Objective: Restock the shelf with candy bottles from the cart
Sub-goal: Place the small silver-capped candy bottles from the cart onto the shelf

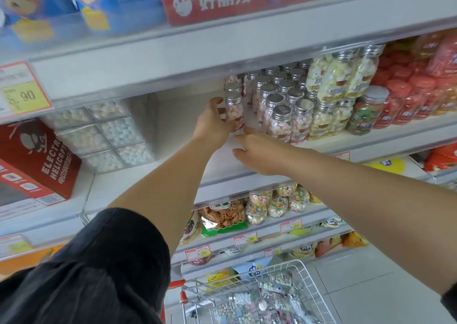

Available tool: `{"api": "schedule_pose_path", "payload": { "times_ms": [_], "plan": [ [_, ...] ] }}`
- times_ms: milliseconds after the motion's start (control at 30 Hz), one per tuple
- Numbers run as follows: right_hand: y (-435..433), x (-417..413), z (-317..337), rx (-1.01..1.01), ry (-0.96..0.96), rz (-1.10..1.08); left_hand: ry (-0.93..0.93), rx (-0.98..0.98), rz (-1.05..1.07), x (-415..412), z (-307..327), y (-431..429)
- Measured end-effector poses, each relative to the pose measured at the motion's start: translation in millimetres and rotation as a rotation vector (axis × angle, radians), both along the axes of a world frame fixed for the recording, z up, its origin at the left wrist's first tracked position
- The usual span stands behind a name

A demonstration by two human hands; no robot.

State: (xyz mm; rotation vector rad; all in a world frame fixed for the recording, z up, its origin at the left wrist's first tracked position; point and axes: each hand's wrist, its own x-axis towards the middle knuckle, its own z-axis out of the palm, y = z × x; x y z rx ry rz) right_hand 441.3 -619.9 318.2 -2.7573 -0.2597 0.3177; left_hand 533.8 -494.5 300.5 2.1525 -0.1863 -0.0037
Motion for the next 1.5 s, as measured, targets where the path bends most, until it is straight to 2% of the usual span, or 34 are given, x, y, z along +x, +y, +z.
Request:
{"api": "schedule_pose_path", "payload": {
  "times_ms": [200,467,800,1333,1500],
  "plan": [
    [15.0,23.6,-8.0,-0.1,-0.008,-0.055,-0.008,0.043,-0.017,29.4,-4.5,-2.5],
    [23.5,24.0,-13.3,-0.116,-0.073,-0.099,-0.046,0.132,-0.067,44.7,-1.9,-15.6],
    [23.2,36.6,-35.7,-0.087,-0.142,-0.129,-0.031,0.11,-0.072,39.4,-1.0,-22.9],
    [22.7,33.5,-31.5,0.03,-0.111,-0.193,-0.009,0.096,-0.084,48.6,-5.5,-22.7],
    [21.9,32.9,-30.3,0.019,-0.097,-0.175,0.043,-0.002,-0.13,53.3,-5.2,-28.9]
  ]
}}
